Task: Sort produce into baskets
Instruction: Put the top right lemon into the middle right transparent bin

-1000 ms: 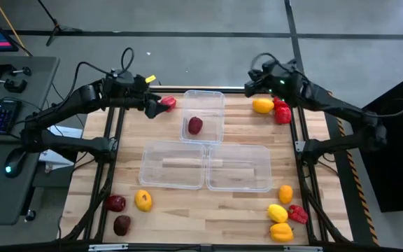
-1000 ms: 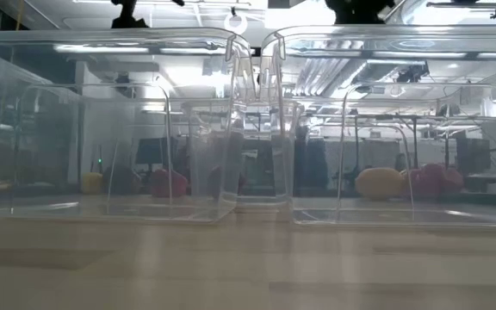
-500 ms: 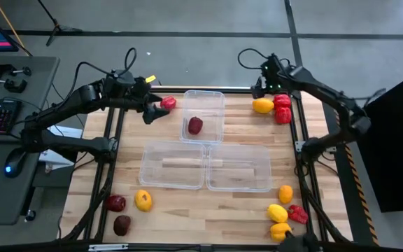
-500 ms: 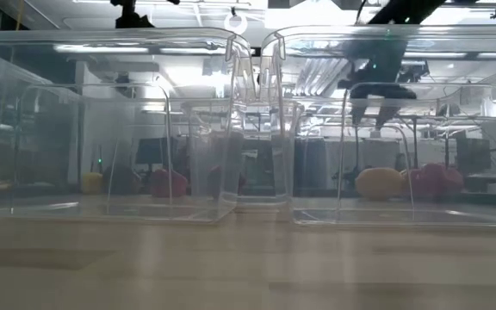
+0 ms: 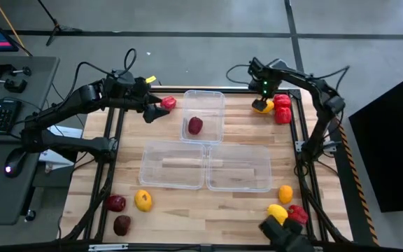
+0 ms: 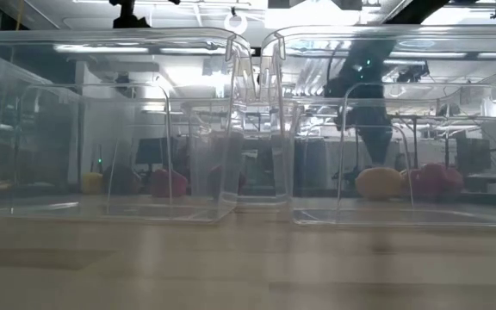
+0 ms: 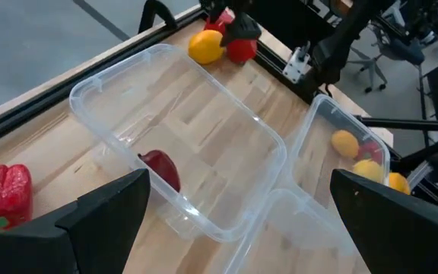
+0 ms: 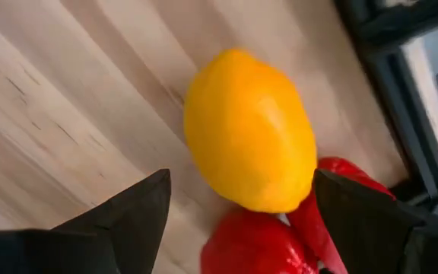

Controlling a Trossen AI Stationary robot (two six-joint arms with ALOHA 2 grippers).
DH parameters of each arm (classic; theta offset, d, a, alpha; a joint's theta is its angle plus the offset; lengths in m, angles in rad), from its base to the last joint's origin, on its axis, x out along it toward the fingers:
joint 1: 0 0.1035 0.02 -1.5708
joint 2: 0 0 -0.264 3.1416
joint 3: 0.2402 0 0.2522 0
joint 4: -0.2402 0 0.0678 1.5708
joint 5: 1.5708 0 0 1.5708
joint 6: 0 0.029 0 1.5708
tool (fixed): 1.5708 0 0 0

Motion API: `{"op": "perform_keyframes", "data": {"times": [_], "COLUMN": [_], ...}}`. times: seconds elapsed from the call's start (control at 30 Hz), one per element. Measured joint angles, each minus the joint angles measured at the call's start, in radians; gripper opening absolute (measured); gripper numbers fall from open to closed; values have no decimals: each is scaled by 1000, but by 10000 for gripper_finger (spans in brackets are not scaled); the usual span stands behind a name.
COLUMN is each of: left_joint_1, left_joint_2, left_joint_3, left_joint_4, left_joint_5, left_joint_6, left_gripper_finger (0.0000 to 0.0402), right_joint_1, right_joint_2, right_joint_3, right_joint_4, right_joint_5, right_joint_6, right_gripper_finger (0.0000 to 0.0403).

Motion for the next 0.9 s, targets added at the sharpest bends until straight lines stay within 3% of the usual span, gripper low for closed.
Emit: {"op": "perform_keyframes", "data": {"times": [0.2,0.53,0.73,0.9], "left_joint_1": [0,0,0,3], "left_joint_2": [0,0,0,0], "left_joint_3": [0,0,0,0], "left_joint_4": [15,21,21,21], "left_joint_5": [-4,-31,-60,-77], "left_joint_6": [-36,-39,-14,23], "left_gripper_finger": [397,397,397,397], "right_joint_1": [1,10,10,9], "right_joint_2": [71,129,114,-15], "right_joint_3": [-31,-35,-20,19], "right_joint_4": [61,81,40,-2], "right_joint_5": [97,117,115,-11], "right_joint_6": [-64,-66,-19,9], "right_gripper_finger": [312,307,244,205]}}
